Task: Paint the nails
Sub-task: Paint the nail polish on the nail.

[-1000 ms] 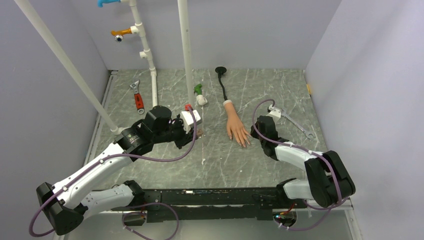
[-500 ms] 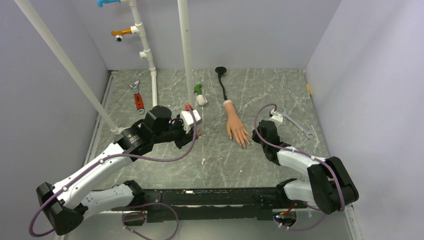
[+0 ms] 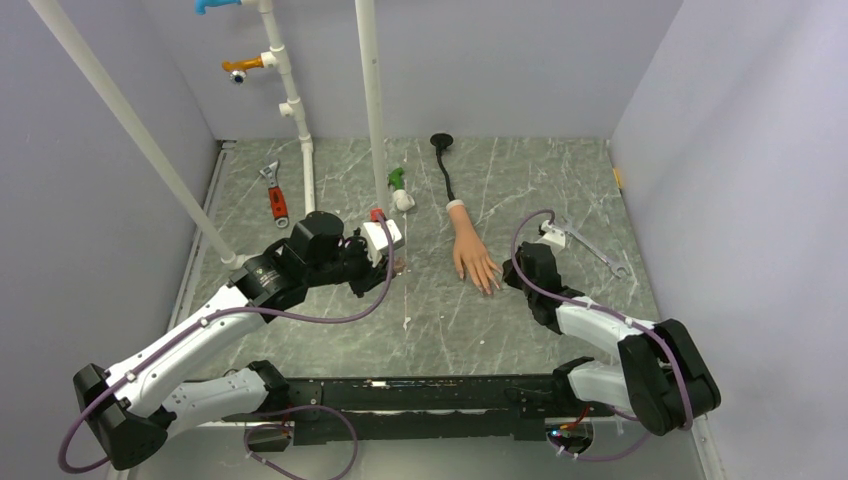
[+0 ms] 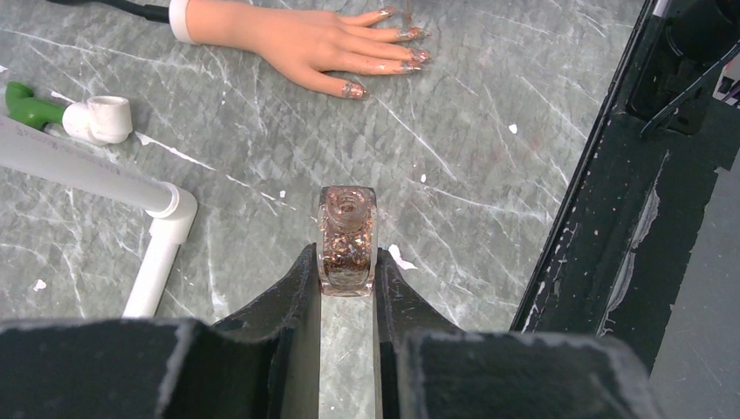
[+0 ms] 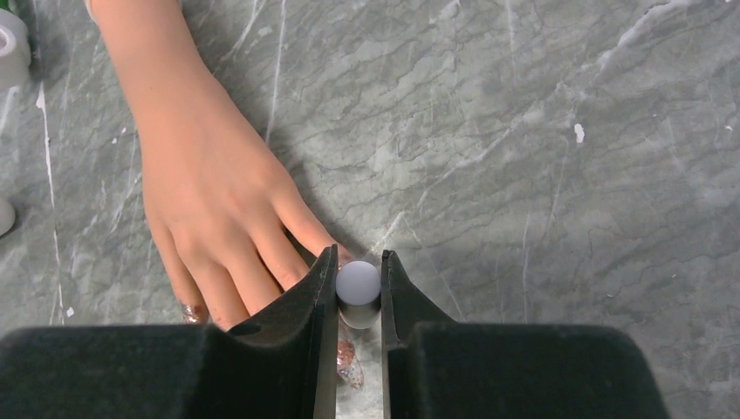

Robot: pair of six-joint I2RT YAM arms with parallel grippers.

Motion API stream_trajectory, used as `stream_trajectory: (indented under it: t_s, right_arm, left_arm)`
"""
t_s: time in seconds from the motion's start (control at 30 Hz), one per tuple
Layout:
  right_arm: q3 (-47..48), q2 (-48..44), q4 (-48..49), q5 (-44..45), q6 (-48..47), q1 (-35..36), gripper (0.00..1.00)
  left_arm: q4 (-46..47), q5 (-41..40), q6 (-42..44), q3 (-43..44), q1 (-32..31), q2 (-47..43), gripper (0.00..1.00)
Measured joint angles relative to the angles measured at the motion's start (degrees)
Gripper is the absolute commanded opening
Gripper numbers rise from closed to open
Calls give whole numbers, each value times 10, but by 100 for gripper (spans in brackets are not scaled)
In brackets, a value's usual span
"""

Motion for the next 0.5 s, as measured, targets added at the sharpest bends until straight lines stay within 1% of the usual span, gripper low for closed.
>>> stream_trajectory:
  t_s: [0.5]
  right_arm:
    - [1,0,0,-2,-1,0,0]
  left_arm:
    - [-2,-4,1,0,0,7,0]
